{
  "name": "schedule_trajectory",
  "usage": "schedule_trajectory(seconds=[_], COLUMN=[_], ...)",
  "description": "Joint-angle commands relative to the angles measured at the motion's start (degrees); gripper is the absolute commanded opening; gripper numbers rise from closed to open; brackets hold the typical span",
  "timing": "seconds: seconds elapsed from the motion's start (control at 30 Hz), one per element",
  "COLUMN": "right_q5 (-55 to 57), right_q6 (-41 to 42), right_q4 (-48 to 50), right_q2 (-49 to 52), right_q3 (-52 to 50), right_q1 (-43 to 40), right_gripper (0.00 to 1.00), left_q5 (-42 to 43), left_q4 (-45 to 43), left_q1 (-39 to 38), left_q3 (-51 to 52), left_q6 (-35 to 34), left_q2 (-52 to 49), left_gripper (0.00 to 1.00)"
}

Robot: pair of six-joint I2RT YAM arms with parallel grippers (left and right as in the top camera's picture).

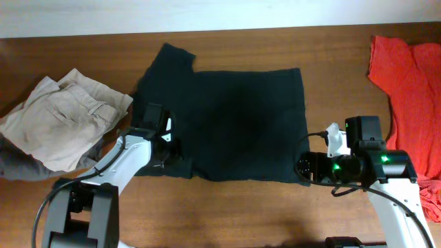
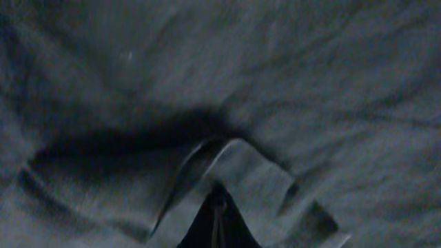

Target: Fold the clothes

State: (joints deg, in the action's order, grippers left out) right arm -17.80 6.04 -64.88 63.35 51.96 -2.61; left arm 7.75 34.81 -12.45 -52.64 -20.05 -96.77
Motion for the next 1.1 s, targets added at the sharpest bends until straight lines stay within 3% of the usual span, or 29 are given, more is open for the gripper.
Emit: schedule_trajectory(seconds=[0.0, 0.4, 0.63, 0.73, 0.8, 0.9, 0.97, 1.0, 1.07], right_q5=[0.52, 0.52, 3.5, 3.48, 3.48, 3.04, 3.06, 3.06, 3.34], right_q6=[0.2, 0.44, 9.55, 10.62, 11.52, 12.5, 12.5, 12.48, 12.22], right_q4=[-0.26, -0.26, -0.52, -0.98, -0.87, -0.68, -0.31, -0.09, 0.66], right_q2=[0.13, 0.13, 5.2, 10.84, 15.82, 21.0, 23.43, 24.3, 25.14], right_q3=[0.66, 0.66, 0.66, 0.66, 0.66, 0.66, 0.66, 0.66, 0.66], right_q1=[0.35, 0.35, 0.28, 0.28, 0.28, 0.28, 0.28, 0.28, 0.28], right_gripper=[0.95, 0.96, 0.95, 0.89, 0.78, 0.76, 0.77, 0.77, 0.77], left_q5=[-2.01, -8.46, -10.62, -10.6, -10.58, -10.03, -9.92, -9.92, -9.6], left_q4=[2.93, 11.17, 12.02, 11.96, 11.98, 12.07, 12.22, 12.39, 12.74], left_q1=[1.27, 6.27, 6.51, 6.62, 6.62, 6.6, 6.62, 6.62, 6.62], left_q3=[-2.56, -2.47, -1.6, -1.03, -0.9, -0.9, -0.9, -0.9, -0.9], left_q6=[0.46, -4.11, -4.13, -4.13, -4.13, -4.11, -4.11, -4.11, -4.07], left_q2=[2.1, 3.02, 2.89, 2.29, 1.49, 0.74, 0.72, 0.72, 0.72], left_gripper=[0.06, 0.11, 0.12, 0.13, 0.15, 0.26, 0.52, 0.59, 0.64])
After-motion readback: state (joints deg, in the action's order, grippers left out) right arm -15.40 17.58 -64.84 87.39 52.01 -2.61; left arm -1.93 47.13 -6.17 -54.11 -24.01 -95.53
